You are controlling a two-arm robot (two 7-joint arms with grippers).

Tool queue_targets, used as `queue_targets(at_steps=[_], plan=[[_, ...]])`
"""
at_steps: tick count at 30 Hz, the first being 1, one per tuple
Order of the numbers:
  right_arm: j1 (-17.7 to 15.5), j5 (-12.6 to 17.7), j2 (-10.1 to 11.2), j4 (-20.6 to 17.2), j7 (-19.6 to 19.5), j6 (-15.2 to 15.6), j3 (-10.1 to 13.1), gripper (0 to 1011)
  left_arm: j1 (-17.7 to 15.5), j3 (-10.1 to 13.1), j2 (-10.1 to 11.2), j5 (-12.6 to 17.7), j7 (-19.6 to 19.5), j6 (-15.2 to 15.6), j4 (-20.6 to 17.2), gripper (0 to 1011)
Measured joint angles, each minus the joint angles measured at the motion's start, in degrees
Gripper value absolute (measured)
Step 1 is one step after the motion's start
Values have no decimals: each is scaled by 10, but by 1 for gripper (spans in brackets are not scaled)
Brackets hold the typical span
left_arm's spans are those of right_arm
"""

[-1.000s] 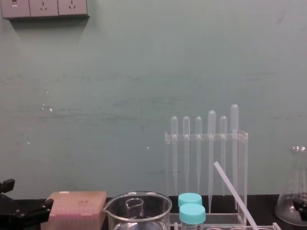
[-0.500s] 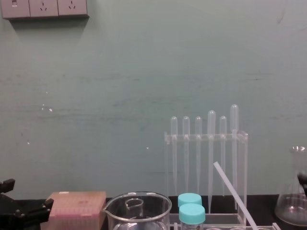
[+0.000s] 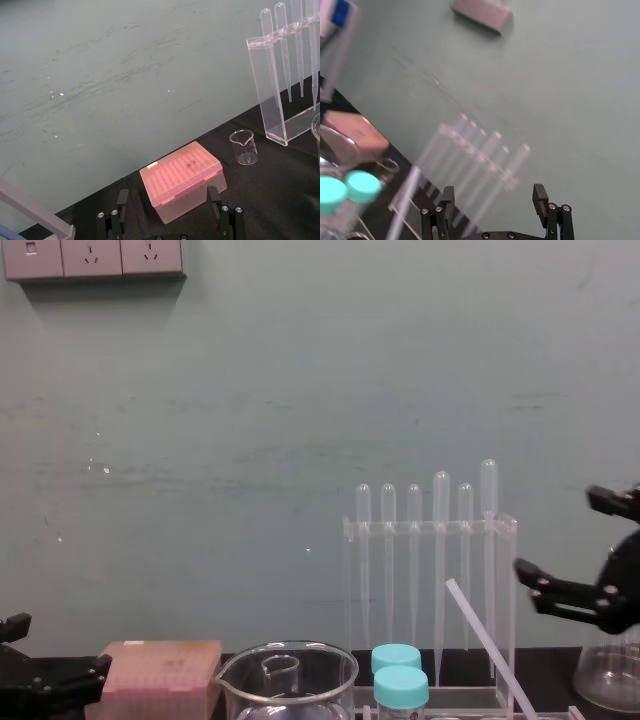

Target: Pick up the stirring rod with one hand, then place it down.

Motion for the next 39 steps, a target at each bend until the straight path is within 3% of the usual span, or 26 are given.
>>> queue_targets(at_steps=[6,9,10,12,13,14,16,17,19,22,29,33,39], plan=[[9,-21,-10,-1,20,-41,-13,1003,0,0,0,0,0,0,0,1000],[15,1,-14,3,51,-45,-17,1003,0,0,0,0,0,0,0,1000],[17,16,-15,5,63,-45,-17,1003,0,0,0,0,0,0,0,1000],[26,102,-20,16,133,-25,-13,1003,0,0,0,0,0,0,0,1000],[26,102,-20,16,133,-25,-13,1003,0,0,0,0,0,0,0,1000],[31,146,-24,22,167,-10,-10,1003,0,0,0,0,0,0,0,1000],[37,192,-29,31,203,11,-5,1003,0,0,0,0,0,0,0,1000],[42,231,-33,40,234,31,-1,1003,0,0,0,0,0,0,0,1000],[51,280,-41,55,274,63,5,1003,0,0,0,0,0,0,0,1000],[60,325,-51,71,312,102,11,1003,0,0,0,0,0,0,0,1000],[71,360,-61,93,348,163,14,1003,0,0,0,0,0,0,0,1000],[75,362,-64,100,352,192,13,1003,0,0,0,0,0,0,0,1000],[75,355,-65,102,345,209,13,1003,0,0,0,0,0,0,0,1000]])
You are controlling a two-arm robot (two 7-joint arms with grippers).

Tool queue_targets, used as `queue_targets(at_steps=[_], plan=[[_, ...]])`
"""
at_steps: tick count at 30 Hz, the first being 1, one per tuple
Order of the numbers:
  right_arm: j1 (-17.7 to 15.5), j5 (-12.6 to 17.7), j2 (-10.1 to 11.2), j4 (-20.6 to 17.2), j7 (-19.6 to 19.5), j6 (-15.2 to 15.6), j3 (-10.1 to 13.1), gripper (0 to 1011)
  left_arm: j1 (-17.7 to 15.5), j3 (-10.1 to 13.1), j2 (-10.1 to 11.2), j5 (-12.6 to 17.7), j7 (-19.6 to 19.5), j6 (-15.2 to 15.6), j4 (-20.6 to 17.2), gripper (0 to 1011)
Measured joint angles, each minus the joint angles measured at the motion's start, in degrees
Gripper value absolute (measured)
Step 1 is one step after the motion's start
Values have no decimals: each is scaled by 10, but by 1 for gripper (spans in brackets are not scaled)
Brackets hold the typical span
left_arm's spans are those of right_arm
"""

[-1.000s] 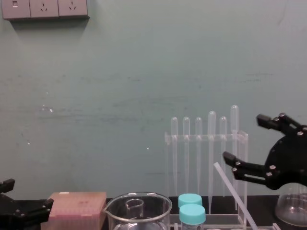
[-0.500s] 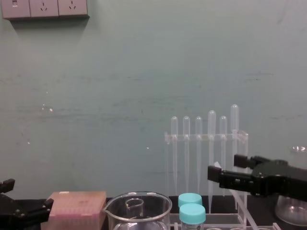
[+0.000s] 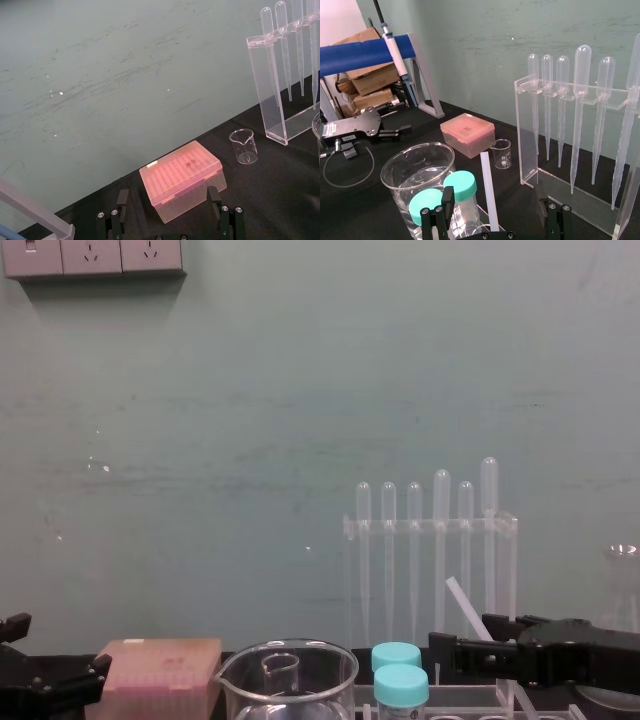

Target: Pick up the stirring rod with one hand, then place it down.

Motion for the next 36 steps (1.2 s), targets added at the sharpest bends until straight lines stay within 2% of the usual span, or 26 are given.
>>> queue_targets(at_steps=[18,25,32,35,36], plan=[[0,0,1,-1,0,-6,0,1000,0,0,0,0,0,0,0,1000],[-1,0,1,-1,1,-6,0,863,0,0,0,0,0,0,0,1000],[-1,1,1,-1,1,-7,0,659,0,0,0,0,0,0,0,1000],[-1,1,1,-1,1,-7,0,538,0,0,0,0,0,0,0,1000],[-1,1,1,-1,1,-7,0,538,0,0,0,0,0,0,0,1000]])
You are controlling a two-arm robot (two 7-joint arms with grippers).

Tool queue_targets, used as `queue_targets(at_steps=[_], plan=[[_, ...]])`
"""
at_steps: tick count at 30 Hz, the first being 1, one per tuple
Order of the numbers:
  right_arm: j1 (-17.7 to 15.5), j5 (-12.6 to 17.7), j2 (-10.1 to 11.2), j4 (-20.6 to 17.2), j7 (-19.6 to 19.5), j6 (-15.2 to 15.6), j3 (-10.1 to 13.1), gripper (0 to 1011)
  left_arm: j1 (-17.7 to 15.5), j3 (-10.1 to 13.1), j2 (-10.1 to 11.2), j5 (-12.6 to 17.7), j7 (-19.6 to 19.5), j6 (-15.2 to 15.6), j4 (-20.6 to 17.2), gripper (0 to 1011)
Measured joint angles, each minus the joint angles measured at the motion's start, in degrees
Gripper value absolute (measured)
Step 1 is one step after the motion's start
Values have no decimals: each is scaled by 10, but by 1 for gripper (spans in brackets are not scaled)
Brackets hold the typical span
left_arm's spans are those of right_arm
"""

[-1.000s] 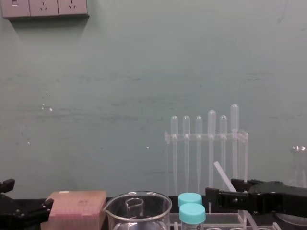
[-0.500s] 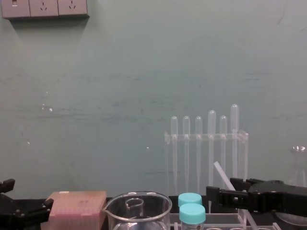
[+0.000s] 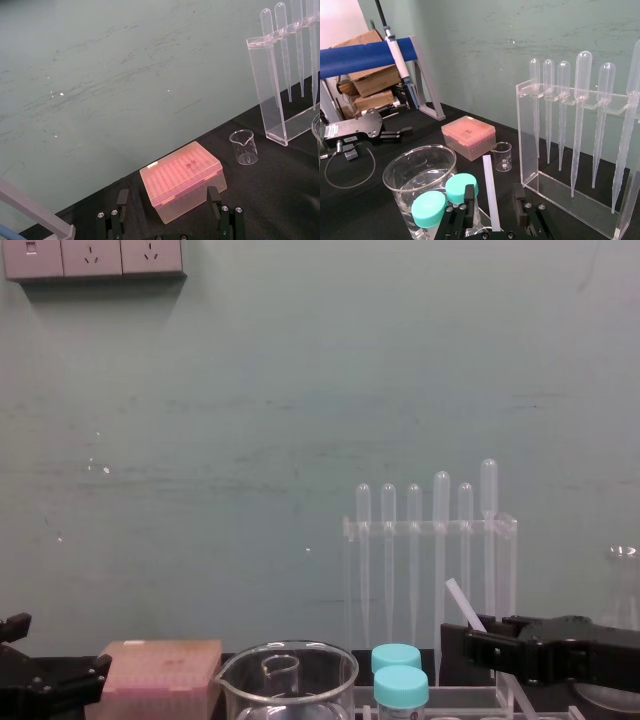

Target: Pick up the stirring rod with one hand, then place it down.

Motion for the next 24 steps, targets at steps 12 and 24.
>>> queue_targets(at_steps=[12,24], plan=[[0,0,0,0,0,-1,0,164,0,0,0,0,0,0,0,1000],[-5,-4,-2,-6,-6,-18,11,71,0,0,0,0,0,0,0,1000]])
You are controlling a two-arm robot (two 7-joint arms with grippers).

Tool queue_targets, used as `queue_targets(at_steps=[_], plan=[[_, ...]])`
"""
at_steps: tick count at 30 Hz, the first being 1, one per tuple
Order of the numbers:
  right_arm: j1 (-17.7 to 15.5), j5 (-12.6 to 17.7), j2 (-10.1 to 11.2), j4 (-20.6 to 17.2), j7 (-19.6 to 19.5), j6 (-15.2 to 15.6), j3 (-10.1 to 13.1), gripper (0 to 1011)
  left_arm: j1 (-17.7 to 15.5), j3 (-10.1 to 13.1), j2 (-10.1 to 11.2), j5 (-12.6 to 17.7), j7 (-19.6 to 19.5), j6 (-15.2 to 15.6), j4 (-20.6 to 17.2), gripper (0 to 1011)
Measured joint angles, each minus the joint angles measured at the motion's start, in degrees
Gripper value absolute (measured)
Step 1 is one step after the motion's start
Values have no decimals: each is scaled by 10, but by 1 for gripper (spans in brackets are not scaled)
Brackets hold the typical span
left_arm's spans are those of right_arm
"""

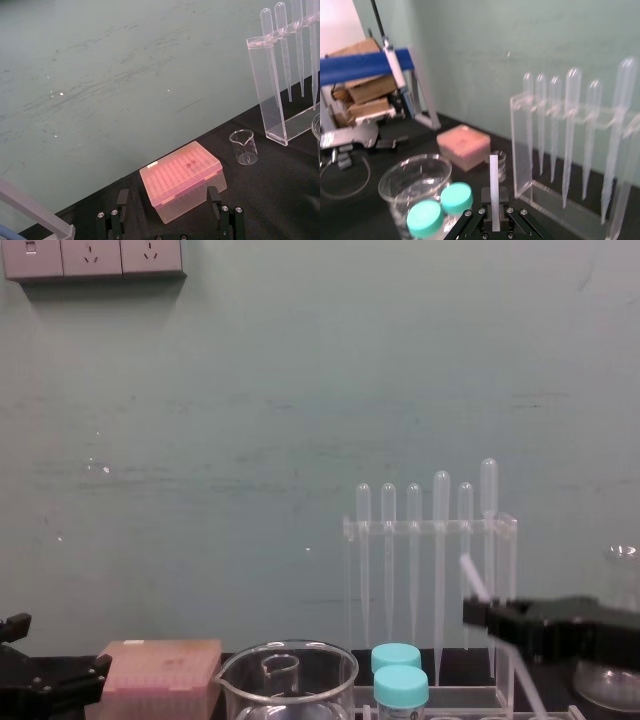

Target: Pick up the stirring rod with one hand, then place it down.

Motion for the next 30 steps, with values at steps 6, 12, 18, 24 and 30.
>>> queue_targets(at_steps=[6,12,18,24,30], plan=[[-8,-11,-7,-17,-14,-43,25,71,0,0,0,0,0,0,0,1000],[-7,-24,-22,-29,-35,-87,53,70,0,0,0,0,0,0,0,1000],[-16,-20,-48,-27,-38,-164,85,70,0,0,0,0,0,0,0,1000],[-29,-20,-64,-18,-21,-231,104,70,0,0,0,0,0,0,0,1000],[-41,-22,-71,-8,-7,-258,115,70,0,0,0,0,0,0,0,1000]])
